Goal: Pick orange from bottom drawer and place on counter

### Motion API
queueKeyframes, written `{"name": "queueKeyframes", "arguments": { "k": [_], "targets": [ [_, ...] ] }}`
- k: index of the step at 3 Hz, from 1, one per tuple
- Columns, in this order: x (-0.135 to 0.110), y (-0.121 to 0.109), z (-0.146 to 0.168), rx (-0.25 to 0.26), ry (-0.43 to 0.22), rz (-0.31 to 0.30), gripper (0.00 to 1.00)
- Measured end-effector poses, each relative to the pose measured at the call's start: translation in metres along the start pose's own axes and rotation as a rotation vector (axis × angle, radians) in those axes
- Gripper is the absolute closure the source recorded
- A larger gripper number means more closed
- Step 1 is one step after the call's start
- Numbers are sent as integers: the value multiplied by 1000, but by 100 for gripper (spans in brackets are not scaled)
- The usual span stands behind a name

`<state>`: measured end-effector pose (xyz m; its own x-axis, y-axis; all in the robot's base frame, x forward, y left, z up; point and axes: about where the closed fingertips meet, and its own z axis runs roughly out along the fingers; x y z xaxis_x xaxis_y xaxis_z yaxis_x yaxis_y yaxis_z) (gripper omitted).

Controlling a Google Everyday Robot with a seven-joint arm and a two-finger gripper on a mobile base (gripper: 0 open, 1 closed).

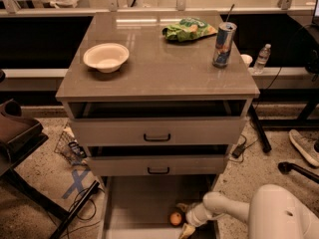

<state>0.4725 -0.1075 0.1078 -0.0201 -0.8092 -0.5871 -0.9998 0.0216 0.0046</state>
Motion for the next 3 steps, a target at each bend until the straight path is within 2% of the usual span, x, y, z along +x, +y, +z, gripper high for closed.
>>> {"name": "queueKeyframes", "arguments": {
  "k": [1,3],
  "targets": [
    [-8,1,8,-12,-29,13,49],
    [-10,1,6,-13,-34,15,96]
  ]
}}
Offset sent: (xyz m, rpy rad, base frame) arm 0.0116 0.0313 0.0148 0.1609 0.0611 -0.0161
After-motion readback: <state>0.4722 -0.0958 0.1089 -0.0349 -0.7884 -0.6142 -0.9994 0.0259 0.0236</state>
